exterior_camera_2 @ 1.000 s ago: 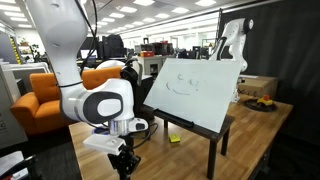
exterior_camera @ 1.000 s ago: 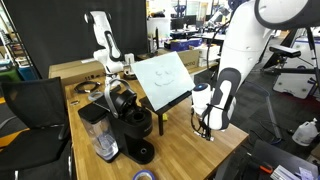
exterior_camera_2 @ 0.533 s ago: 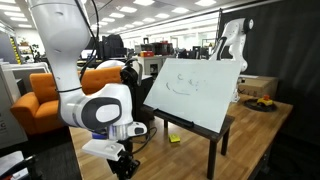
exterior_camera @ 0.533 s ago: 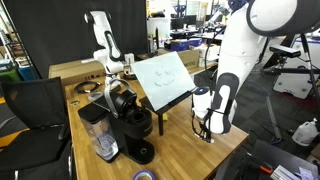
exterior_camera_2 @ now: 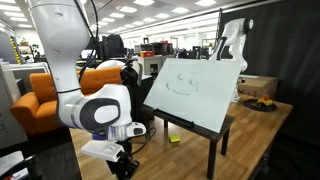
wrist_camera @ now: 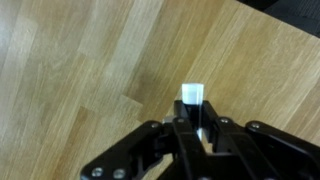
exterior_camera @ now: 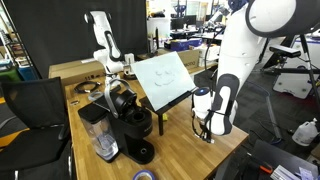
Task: Pick up the pen from the table, write on the whiteboard and put the pen back on the table.
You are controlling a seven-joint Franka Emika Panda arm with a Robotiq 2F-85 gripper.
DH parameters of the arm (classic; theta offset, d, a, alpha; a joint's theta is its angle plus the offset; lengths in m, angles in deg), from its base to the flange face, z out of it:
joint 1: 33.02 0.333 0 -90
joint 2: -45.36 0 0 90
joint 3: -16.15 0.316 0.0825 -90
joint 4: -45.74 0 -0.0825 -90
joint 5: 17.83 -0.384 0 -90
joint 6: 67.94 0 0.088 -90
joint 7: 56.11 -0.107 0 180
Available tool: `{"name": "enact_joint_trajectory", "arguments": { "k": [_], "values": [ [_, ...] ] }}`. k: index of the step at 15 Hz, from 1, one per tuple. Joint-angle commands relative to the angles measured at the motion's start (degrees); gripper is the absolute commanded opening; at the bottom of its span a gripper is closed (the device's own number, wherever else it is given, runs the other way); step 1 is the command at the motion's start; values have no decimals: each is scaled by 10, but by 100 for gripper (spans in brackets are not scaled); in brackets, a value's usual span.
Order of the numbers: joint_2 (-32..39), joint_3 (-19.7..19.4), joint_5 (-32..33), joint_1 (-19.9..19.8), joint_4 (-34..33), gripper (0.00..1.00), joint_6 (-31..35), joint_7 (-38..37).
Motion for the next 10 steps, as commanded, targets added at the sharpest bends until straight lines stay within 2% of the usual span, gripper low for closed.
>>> {"name": "enact_joint_trajectory", "arguments": {
  "k": [1,2,4,10],
  "values": [
    [3,-15,0,15,8,5,20,-5],
    [4,-18,1,18,8,44,20,-6],
    [4,-24,4,24,10,51,21,-7],
    [-17,-32,4,36,28,93,25,-5]
  ]
}}
